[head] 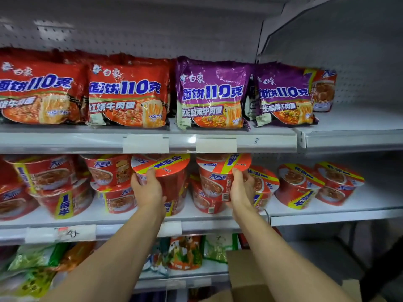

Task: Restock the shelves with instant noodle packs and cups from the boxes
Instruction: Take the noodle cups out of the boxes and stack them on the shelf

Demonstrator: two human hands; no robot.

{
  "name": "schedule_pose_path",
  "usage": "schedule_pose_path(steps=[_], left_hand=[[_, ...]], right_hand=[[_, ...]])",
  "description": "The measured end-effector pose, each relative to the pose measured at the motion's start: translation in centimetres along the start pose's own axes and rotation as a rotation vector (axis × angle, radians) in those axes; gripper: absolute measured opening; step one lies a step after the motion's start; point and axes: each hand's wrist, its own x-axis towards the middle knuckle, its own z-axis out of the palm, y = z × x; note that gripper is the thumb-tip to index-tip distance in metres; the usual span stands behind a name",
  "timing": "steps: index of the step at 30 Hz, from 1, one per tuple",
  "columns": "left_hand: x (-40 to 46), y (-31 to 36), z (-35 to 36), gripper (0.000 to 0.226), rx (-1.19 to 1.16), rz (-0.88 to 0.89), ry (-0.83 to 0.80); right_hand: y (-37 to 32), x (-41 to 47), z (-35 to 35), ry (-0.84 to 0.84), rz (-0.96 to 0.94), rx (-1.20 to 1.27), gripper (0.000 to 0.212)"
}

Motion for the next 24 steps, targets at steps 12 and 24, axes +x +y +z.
schedule_pose_path(steps=[12,24], left_hand=[[0.8,-2.0,-1.9,0.074,0.492,0.204,-0.008],[3.1,-2.3,-0.6,0.049,0.554,0.293,-0.044]], right_hand=[[1.7,0.8,-0.9,0.026,-0.062,-0.259,0.095],[1.8,2.8,0.1,-0.149,-0.172,-0.338,0.052]])
